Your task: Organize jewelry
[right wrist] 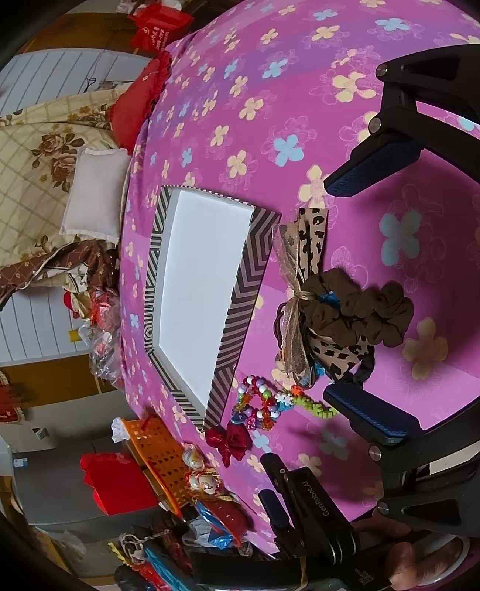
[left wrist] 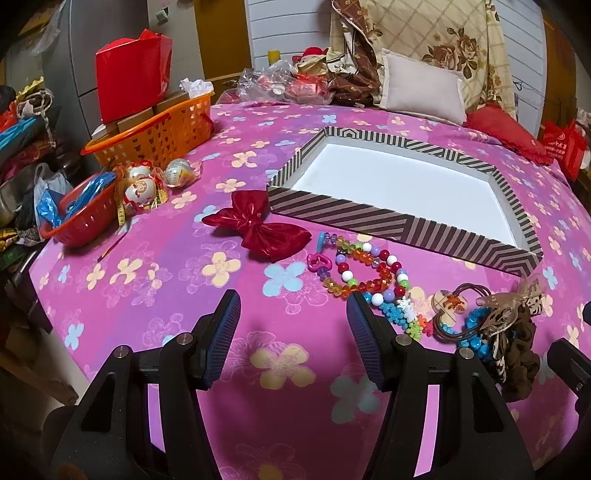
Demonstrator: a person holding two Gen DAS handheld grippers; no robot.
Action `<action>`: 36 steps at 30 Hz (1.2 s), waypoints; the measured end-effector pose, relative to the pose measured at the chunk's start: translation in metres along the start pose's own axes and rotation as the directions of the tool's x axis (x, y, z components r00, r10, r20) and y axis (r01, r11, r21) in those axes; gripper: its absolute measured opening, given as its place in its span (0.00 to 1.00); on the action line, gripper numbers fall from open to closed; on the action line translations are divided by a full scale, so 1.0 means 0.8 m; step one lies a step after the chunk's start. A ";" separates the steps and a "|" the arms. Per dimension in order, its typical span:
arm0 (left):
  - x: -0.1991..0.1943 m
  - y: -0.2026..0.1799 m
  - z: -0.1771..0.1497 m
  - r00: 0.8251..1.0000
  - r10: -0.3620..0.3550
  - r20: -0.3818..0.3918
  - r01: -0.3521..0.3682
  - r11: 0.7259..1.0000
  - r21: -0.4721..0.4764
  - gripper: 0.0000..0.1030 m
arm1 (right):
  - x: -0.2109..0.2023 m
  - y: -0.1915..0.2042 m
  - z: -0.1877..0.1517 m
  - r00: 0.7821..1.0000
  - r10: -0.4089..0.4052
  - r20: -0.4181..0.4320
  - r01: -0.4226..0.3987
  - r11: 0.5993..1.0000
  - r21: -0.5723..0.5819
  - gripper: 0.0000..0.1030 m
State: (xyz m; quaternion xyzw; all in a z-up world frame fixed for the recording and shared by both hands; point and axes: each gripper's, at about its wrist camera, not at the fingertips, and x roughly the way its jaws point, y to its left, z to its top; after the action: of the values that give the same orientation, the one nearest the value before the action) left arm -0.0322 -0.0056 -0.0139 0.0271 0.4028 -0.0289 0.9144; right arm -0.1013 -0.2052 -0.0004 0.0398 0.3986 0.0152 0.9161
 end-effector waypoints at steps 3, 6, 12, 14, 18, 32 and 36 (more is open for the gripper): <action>0.002 0.003 0.000 1.000 -0.003 0.000 0.003 1.000 -0.008 0.58 | 0.000 -0.003 -0.001 1.000 0.016 -0.002 -0.016 1.000 0.021 0.97; 0.003 0.005 0.000 1.000 -0.002 0.006 0.002 1.000 -0.012 0.58 | 0.001 -0.003 -0.001 1.000 0.017 -0.011 -0.016 1.000 0.024 0.97; 0.004 0.005 0.000 1.000 -0.005 0.022 0.006 1.000 -0.013 0.58 | 0.003 -0.004 -0.002 1.000 0.010 -0.010 -0.010 1.000 0.023 0.97; 0.005 0.005 -0.001 1.000 -0.002 0.018 0.002 1.000 -0.011 0.58 | 0.003 -0.004 -0.002 1.000 0.009 -0.025 -0.008 1.000 0.021 0.97; 0.007 0.005 -0.003 1.000 0.015 0.005 -0.015 1.000 0.004 0.58 | 0.004 -0.005 -0.003 0.999 0.004 -0.032 -0.003 1.000 0.023 0.97; 0.010 0.005 -0.005 1.000 0.019 0.001 -0.019 1.000 -0.002 0.58 | 0.007 -0.004 -0.003 1.000 -0.004 -0.018 0.004 1.000 0.022 0.97; 0.010 0.006 -0.005 1.000 0.015 0.008 -0.015 1.000 -0.005 0.58 | 0.008 -0.003 -0.004 1.000 -0.007 -0.026 0.008 1.000 0.017 0.97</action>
State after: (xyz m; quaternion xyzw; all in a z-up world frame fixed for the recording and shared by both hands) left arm -0.0292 -0.0009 -0.0225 0.0278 0.3991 -0.0210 0.9163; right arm -0.0991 -0.2072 -0.0075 0.0457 0.4109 0.0089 0.9105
